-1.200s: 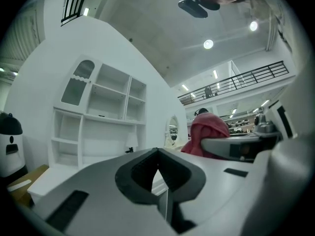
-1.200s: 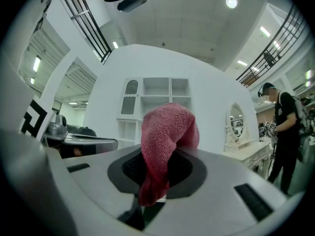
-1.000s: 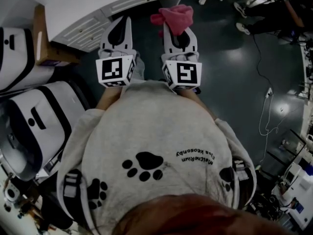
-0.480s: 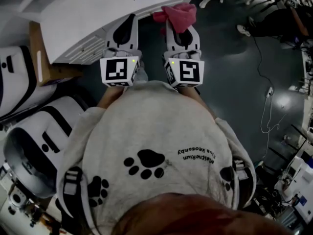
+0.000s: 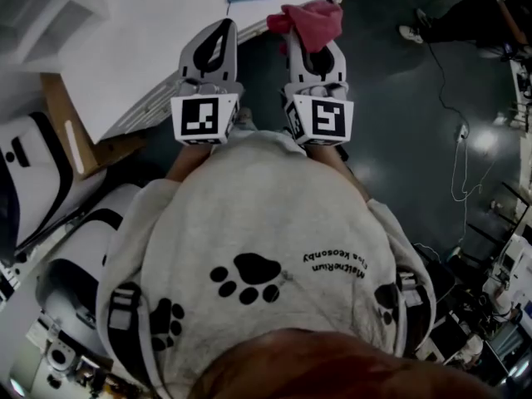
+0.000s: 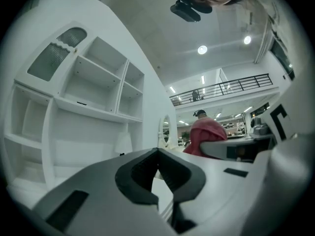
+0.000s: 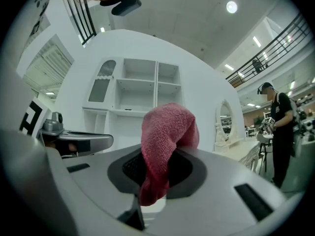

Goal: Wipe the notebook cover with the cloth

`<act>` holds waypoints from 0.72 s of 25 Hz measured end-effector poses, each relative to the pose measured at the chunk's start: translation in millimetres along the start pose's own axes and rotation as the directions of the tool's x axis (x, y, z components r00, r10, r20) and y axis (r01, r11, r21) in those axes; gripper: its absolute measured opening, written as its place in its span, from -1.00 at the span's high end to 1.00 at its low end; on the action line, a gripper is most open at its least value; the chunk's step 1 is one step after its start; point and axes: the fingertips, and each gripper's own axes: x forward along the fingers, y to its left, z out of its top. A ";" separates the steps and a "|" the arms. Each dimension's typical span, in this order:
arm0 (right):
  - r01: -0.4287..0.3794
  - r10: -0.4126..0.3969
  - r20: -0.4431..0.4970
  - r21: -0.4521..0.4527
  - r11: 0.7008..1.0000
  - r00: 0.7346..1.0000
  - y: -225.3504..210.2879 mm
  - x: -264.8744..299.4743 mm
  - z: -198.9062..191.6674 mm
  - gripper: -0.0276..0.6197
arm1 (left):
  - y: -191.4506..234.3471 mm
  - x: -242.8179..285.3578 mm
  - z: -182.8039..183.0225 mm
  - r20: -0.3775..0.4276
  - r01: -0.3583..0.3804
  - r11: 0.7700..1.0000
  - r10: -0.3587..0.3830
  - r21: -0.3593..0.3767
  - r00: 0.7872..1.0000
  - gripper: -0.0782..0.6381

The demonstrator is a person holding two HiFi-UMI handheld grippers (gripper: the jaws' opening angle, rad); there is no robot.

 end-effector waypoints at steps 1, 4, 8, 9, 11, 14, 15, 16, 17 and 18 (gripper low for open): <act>0.009 -0.009 -0.006 -0.002 1.000 1.000 -0.3 2.3 -2.0 0.68 | 2.4 2.7 -2.9 -0.003 0.008 1.000 -0.008 -0.005 1.000 0.75; 0.037 -0.037 -0.022 -0.001 0.999 0.999 -3.7 8.6 -7.2 0.68 | 8.1 10.9 -9.7 -0.011 0.028 0.999 -0.029 -0.016 1.000 0.75; 0.057 -0.057 -0.031 -0.009 0.998 0.998 -3.3 18.6 -8.4 0.68 | 17.5 17.0 -13.9 -0.011 0.049 0.999 -0.049 -0.018 0.999 0.75; 0.058 -0.058 -0.032 -0.011 0.998 0.998 -1.5 21.7 -9.7 0.68 | 21.1 18.0 -15.5 -0.009 0.048 0.998 -0.049 -0.027 0.999 0.75; 0.056 -0.056 -0.031 -0.015 0.998 0.998 0.2 25.2 -13.2 0.68 | 23.9 19.0 -19.6 -0.006 0.046 0.998 -0.046 -0.039 0.999 0.75; 0.044 -0.045 -0.022 -0.023 0.999 0.999 -2.5 27.6 -13.8 0.68 | 18.6 20.9 -22.4 -0.005 0.046 0.998 -0.046 -0.034 0.999 0.75; 0.039 -0.040 -0.017 -0.026 0.999 0.999 -4.0 29.2 -11.6 0.68 | 16.8 22.8 -21.0 -0.004 0.044 0.998 -0.044 -0.035 0.999 0.75; 0.033 -0.033 -0.013 -0.029 0.999 0.999 -5.6 31.8 -8.1 0.68 | 16.0 25.6 -18.2 -0.003 0.041 0.998 -0.041 -0.037 0.999 0.75; 0.026 -0.026 -0.008 -0.033 0.999 1.000 -6.9 35.4 -4.1 0.68 | 16.4 29.2 -14.7 0.000 0.037 0.999 -0.037 -0.038 0.999 0.75; 0.019 -0.019 -0.004 -0.037 0.999 1.000 -7.9 39.8 -0.8 0.68 | 18.1 33.0 -11.5 0.003 0.031 0.999 -0.031 -0.039 1.000 0.75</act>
